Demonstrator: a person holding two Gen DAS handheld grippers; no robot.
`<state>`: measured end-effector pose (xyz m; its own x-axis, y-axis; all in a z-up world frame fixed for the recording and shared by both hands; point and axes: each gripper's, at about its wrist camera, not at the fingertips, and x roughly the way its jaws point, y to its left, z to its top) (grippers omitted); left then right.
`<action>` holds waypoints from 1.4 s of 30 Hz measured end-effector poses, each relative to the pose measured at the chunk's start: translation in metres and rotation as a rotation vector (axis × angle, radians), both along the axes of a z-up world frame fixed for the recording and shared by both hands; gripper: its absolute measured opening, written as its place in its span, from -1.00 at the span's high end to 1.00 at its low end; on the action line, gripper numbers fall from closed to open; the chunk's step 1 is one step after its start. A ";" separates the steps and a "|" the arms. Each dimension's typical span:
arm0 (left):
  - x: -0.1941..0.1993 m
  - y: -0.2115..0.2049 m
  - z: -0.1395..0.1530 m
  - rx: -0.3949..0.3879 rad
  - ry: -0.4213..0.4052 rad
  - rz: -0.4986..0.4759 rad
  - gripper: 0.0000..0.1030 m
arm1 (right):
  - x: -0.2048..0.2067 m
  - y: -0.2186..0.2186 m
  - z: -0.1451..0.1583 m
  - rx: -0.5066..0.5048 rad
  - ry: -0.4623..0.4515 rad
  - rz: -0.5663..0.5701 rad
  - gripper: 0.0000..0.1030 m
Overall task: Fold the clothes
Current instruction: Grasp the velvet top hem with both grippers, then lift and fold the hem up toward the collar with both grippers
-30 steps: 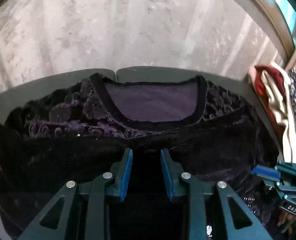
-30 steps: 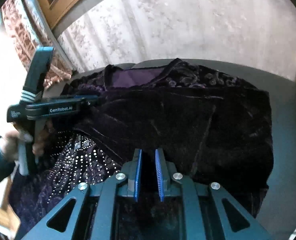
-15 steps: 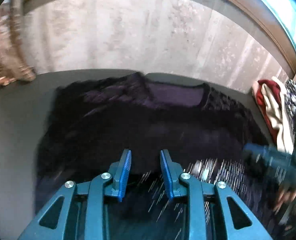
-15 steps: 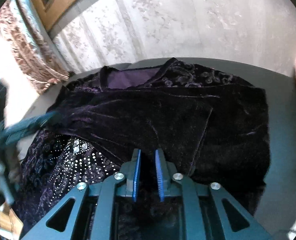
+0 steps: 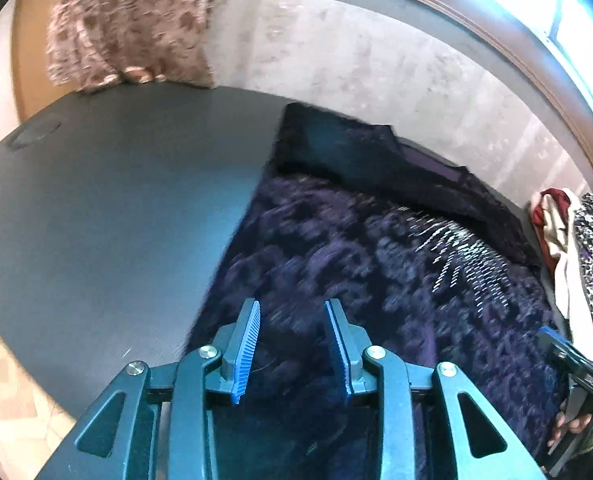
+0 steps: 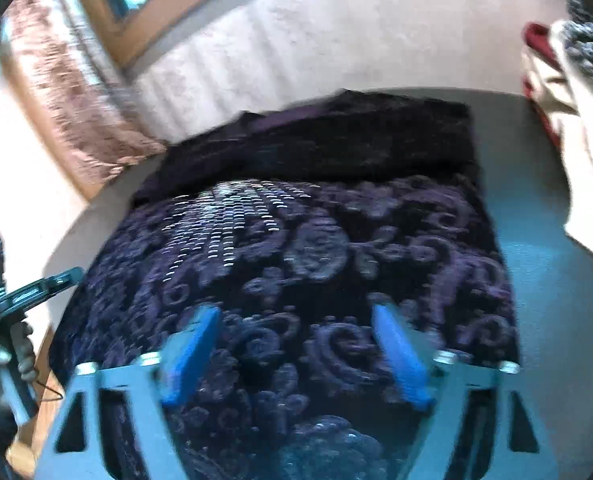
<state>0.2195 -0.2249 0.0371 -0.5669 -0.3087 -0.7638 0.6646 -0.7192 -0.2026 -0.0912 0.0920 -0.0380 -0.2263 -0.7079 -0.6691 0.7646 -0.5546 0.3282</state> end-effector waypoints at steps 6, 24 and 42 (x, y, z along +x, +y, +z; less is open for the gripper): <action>0.041 0.010 -0.014 -0.021 -0.022 0.011 0.32 | 0.002 -0.003 0.008 0.036 -0.017 0.002 -1.00; 0.087 0.022 -0.017 0.074 0.013 -0.138 0.23 | 0.039 0.170 -0.007 -0.068 -0.426 -0.087 -0.87; 0.099 0.015 -0.058 0.213 -0.091 -0.264 0.10 | 0.053 0.139 -0.067 0.117 -0.505 0.042 0.03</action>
